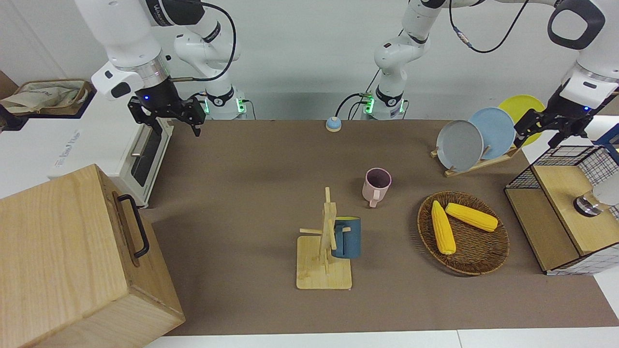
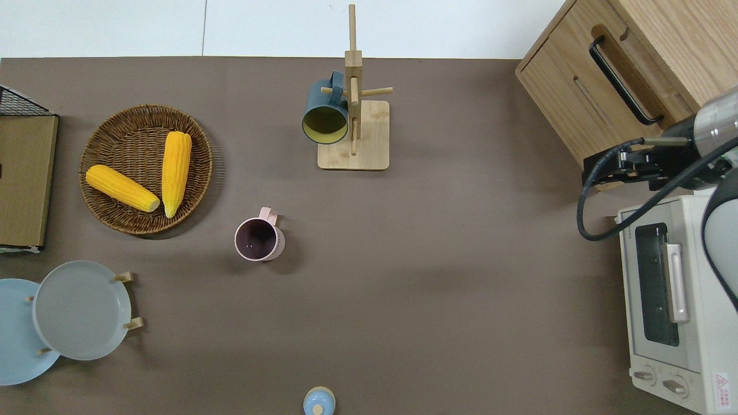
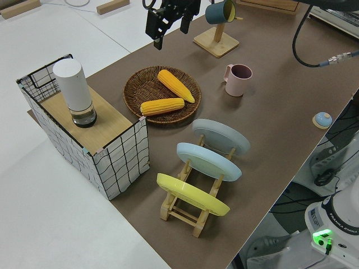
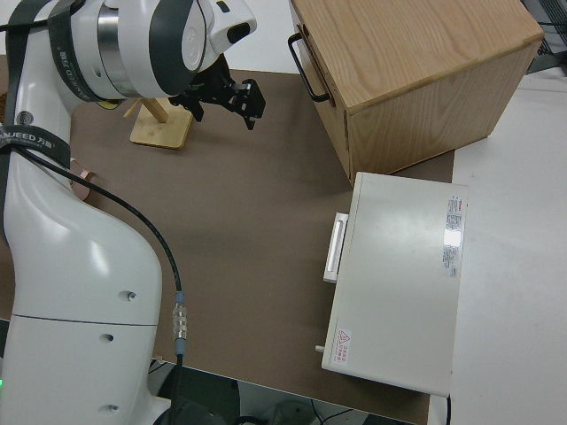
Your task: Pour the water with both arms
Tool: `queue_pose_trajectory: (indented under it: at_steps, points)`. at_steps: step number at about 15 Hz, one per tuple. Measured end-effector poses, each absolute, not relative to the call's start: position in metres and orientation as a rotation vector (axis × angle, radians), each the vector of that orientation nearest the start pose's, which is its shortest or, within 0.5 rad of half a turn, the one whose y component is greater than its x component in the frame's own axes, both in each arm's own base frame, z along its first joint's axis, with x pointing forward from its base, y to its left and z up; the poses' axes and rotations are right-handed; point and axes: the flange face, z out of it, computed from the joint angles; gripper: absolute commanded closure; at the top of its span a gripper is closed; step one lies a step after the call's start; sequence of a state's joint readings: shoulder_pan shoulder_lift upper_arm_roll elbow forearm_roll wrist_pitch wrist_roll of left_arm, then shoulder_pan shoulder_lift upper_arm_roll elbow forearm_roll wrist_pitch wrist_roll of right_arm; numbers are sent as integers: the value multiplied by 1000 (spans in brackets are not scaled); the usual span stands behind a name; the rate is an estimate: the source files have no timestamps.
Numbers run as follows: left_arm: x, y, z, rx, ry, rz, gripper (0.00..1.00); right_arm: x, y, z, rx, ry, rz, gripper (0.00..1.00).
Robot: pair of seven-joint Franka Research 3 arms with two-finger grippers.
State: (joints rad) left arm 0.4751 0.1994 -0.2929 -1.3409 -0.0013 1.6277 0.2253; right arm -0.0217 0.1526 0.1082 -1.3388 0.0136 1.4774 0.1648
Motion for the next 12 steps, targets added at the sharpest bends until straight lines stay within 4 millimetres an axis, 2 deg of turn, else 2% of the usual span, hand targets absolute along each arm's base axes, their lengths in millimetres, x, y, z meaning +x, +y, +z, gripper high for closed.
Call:
queue_pose_trajectory:
  at_steps: [3,9,12]
  points:
    - [602,96,632,-3173,26,-150,0,590,47,638,-3111,122,26,7]
    - [591,46,631,-3167,25,-111,0,590,47,638,-3111,122,26,9]
    - [590,16,626,-3138,82,-65,0,590,47,638,-3111,122,26,7]
